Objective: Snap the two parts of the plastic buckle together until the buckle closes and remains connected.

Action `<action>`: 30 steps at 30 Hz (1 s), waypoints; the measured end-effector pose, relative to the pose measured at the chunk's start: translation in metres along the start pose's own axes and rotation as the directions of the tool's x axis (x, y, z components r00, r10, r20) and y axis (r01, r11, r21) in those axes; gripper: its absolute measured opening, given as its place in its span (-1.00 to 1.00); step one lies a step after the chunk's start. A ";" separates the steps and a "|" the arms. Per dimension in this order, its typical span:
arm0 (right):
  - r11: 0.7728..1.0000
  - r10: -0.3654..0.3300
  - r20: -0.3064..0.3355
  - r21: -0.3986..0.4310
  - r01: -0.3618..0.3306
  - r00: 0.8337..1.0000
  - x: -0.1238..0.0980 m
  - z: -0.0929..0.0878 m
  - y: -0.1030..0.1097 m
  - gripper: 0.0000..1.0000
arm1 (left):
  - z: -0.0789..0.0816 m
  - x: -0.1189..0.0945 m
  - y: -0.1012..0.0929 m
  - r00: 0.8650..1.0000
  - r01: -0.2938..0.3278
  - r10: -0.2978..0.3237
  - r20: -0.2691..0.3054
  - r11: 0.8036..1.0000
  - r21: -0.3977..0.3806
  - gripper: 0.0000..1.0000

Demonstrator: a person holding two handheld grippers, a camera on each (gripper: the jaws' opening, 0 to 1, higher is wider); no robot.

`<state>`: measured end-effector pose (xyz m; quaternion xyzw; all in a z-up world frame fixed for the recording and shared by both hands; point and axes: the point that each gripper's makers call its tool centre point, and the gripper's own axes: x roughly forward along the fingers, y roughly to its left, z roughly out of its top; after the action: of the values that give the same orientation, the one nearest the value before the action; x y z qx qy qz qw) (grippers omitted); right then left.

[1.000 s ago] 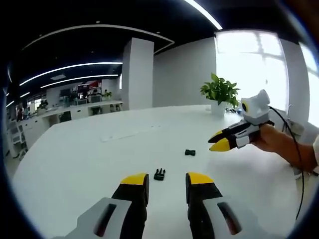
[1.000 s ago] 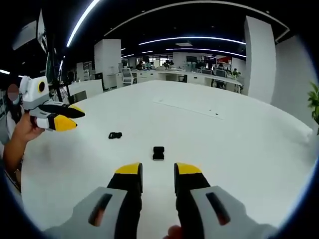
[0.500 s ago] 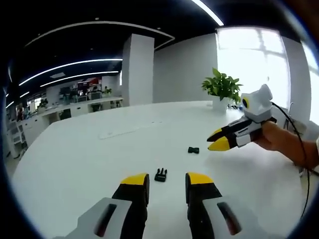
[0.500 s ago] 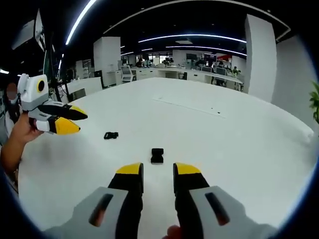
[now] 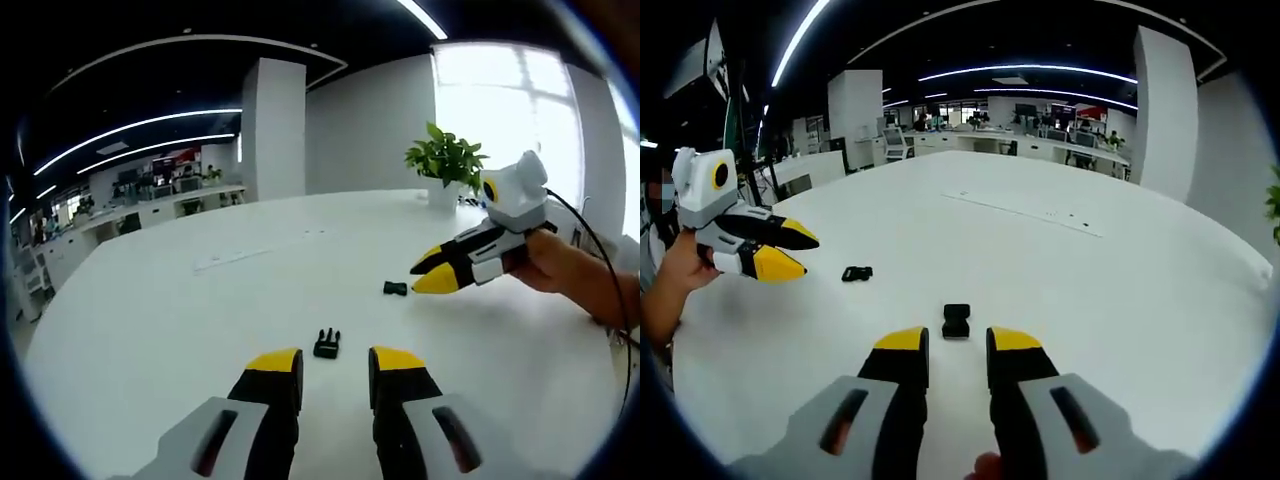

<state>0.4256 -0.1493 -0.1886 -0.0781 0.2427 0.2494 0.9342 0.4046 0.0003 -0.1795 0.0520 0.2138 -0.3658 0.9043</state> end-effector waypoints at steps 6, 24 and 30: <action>1.000 0.005 -0.003 0.016 -0.005 1.000 0.005 -0.005 -0.001 -0.56 | -0.002 0.003 0.005 1.000 -0.009 0.009 -0.016 1.000 -0.013 -0.50; 1.000 -0.001 0.015 -0.001 0.001 1.000 0.015 -0.006 -0.001 -0.60 | -0.005 0.020 0.005 1.000 -0.006 0.006 -0.028 1.000 -0.016 -0.51; 1.000 -0.003 0.024 -0.017 0.003 1.000 0.017 -0.005 0.001 -0.63 | -0.008 0.028 0.005 0.999 0.002 -0.003 -0.034 0.999 -0.054 -0.50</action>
<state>0.4357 -0.1423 -0.2013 -0.0834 0.2295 0.2509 0.9367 0.4232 -0.0116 -0.1989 0.0337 0.2391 -0.3601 0.9011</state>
